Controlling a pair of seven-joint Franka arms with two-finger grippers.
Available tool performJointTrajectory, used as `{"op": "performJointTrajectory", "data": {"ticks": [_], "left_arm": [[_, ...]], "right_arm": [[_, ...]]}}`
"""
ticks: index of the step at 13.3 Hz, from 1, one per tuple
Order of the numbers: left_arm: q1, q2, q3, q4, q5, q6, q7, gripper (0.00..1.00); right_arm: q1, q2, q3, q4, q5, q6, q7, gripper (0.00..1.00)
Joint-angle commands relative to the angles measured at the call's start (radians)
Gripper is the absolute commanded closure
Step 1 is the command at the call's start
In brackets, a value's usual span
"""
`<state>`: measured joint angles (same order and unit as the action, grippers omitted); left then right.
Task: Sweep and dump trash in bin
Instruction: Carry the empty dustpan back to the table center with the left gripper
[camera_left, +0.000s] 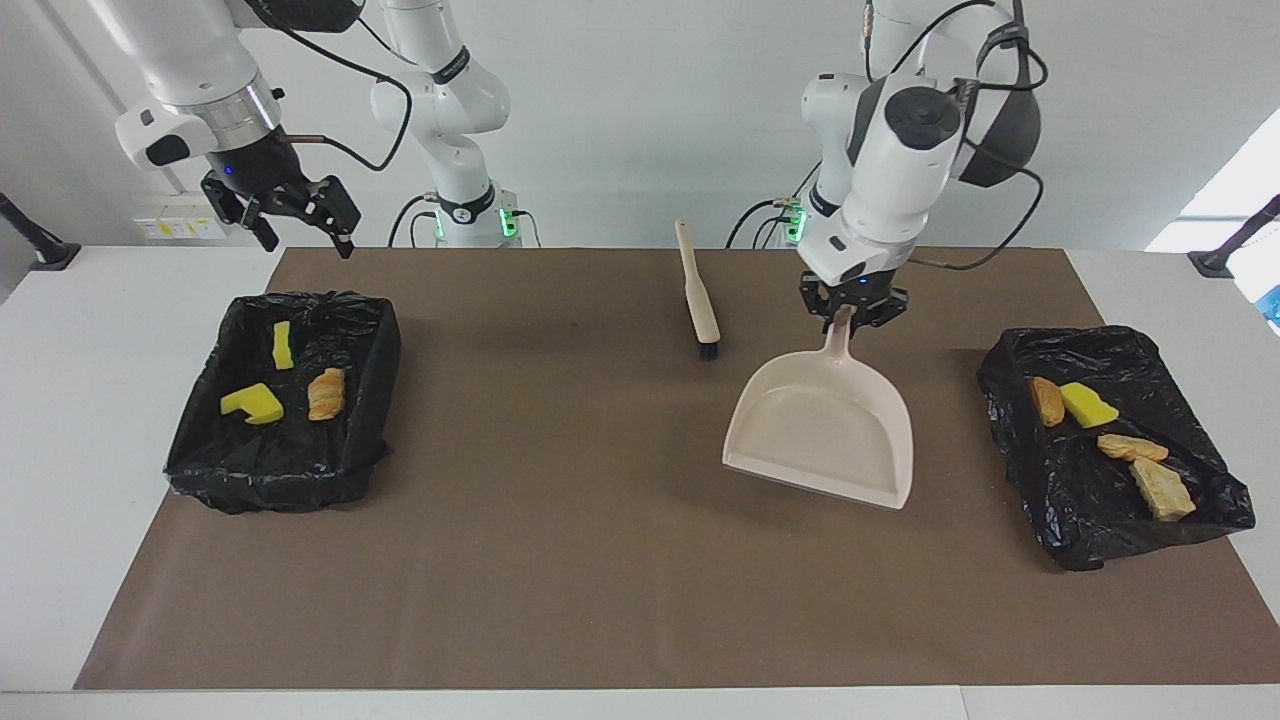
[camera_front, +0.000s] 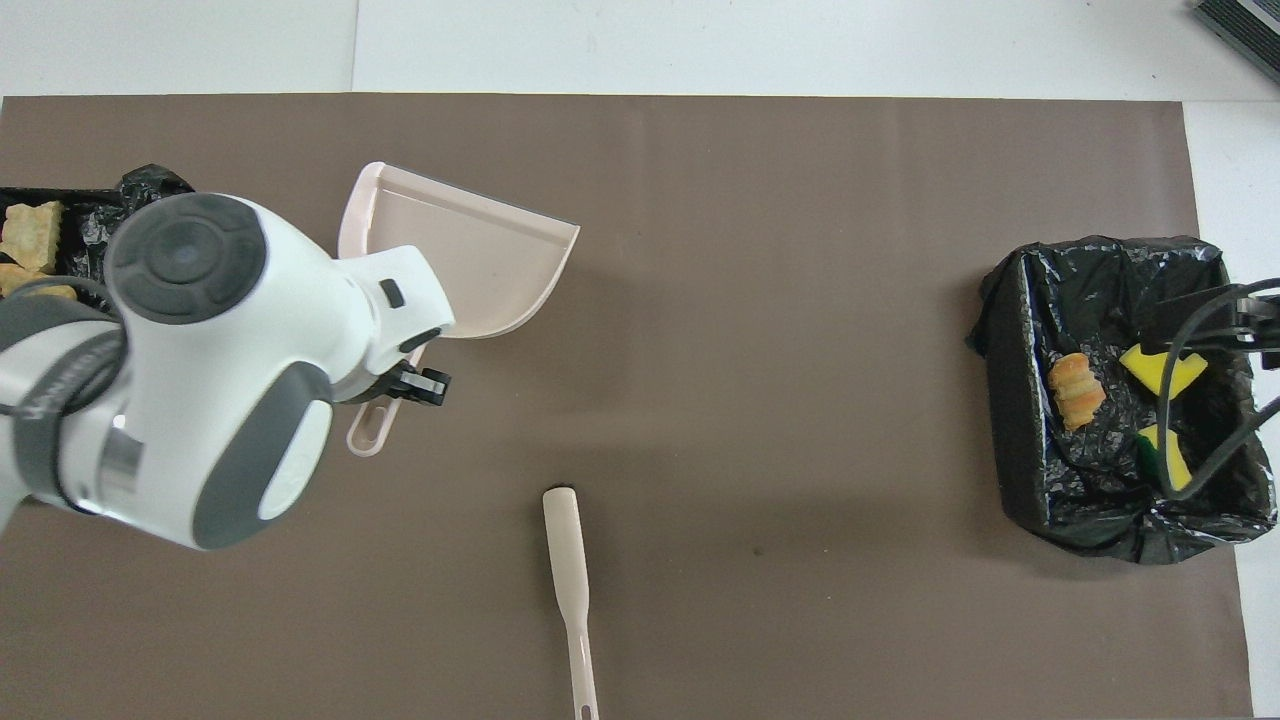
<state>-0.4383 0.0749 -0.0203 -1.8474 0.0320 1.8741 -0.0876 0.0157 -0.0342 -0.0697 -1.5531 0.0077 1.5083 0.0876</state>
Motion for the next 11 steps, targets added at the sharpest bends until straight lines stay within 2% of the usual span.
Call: {"op": "performJointTrajectory", "data": {"ticks": [1, 3, 5, 7, 9, 11], "left_arm": [[-0.095, 0.097, 0.022, -0.001, -0.014, 0.138, -0.076, 1.0], [-0.134, 0.117, 0.022, 0.0, -0.049, 0.166, -0.089, 1.0], [-0.164, 0.176, 0.022, 0.014, -0.083, 0.241, -0.11, 1.0], [-0.166, 0.226, 0.022, 0.063, -0.086, 0.258, -0.138, 1.0], [-0.165, 0.247, 0.022, 0.069, -0.095, 0.273, -0.138, 1.0], [-0.198, 0.34, 0.023, 0.147, -0.093, 0.266, -0.223, 1.0]], "right_arm": [[-0.006, -0.016, 0.007, -0.016, -0.002, 0.003, 0.018, 0.0], [-0.006, -0.018, 0.007, -0.016, -0.002, 0.003, 0.018, 0.0], [-0.005, -0.016, 0.007, -0.016, -0.002, 0.003, 0.018, 0.0], [-0.006, -0.016, 0.007, -0.016, -0.002, 0.003, 0.018, 0.0], [-0.006, -0.018, 0.007, -0.016, -0.002, 0.003, 0.018, 0.0], [-0.006, -0.016, 0.007, -0.016, -0.002, 0.003, 0.018, 0.0]]}}
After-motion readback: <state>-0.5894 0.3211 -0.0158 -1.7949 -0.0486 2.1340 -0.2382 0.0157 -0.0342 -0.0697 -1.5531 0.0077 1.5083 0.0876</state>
